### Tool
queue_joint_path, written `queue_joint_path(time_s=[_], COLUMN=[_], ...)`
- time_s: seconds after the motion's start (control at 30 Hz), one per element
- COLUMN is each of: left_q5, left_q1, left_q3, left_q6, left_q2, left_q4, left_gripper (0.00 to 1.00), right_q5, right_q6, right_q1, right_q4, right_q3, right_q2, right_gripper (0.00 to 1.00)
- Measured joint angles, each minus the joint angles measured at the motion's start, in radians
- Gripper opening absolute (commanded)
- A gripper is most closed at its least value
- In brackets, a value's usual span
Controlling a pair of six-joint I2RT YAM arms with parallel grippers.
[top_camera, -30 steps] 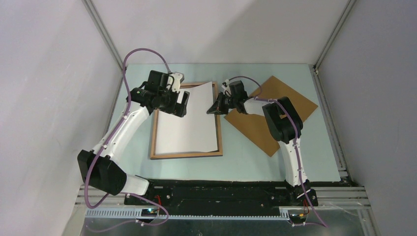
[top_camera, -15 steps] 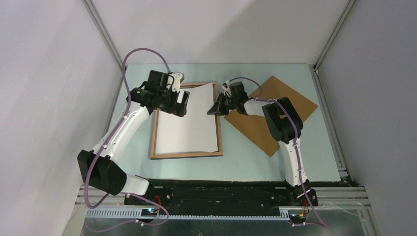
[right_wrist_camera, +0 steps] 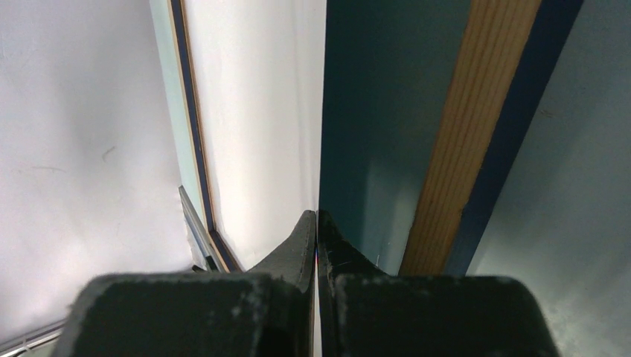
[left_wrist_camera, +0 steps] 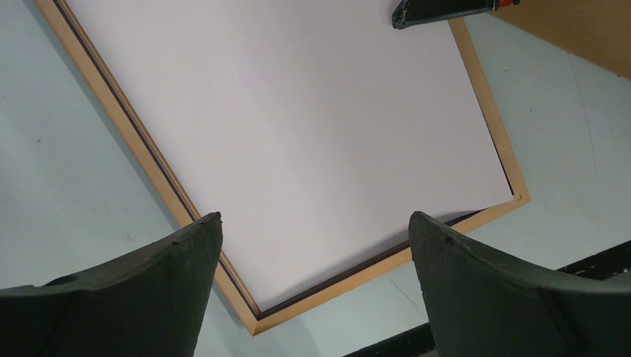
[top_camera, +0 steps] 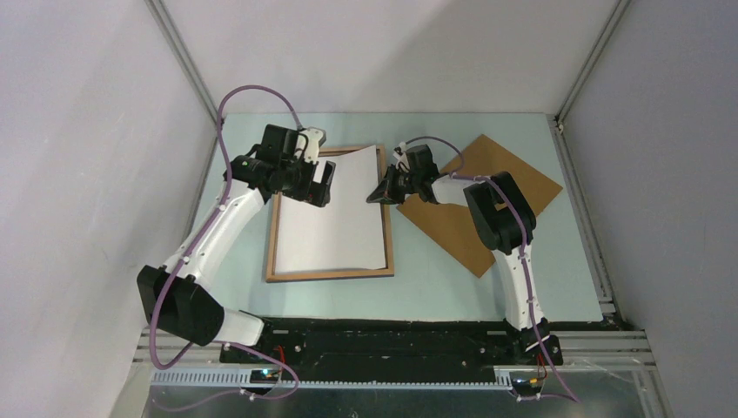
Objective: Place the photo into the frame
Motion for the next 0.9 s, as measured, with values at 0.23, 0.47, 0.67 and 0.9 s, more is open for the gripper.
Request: queue_joint_path(time_s=[0.23, 0.47, 0.67, 0.9], left_q5=[0.0, 0.0, 0.001, 0.004], left_q1=[0.0, 0.0, 0.0, 0.0], left_q3=[0.0, 0.0, 0.0, 0.0], left_q6=[0.0, 0.0, 0.0, 0.0], left_q2=[0.0, 0.0, 0.0, 0.0], left_q4=[0.0, 0.0, 0.0, 0.0], left_gripper=[0.99, 1.0, 0.99, 1.0], right_q5=[0.006, 0.006, 0.006, 0.011], right_q6=[0.0, 0.0, 0.002, -0.001], right_q1=[0.0, -0.003, -0.003, -0.003], right_q4=[0.0, 0.0, 0.0, -0.004], right_q3=[0.0, 0.0, 0.0, 0.0], right_q2=[0.0, 0.0, 0.0, 0.0], right_gripper=[0.0, 0.03, 0.23, 0.43])
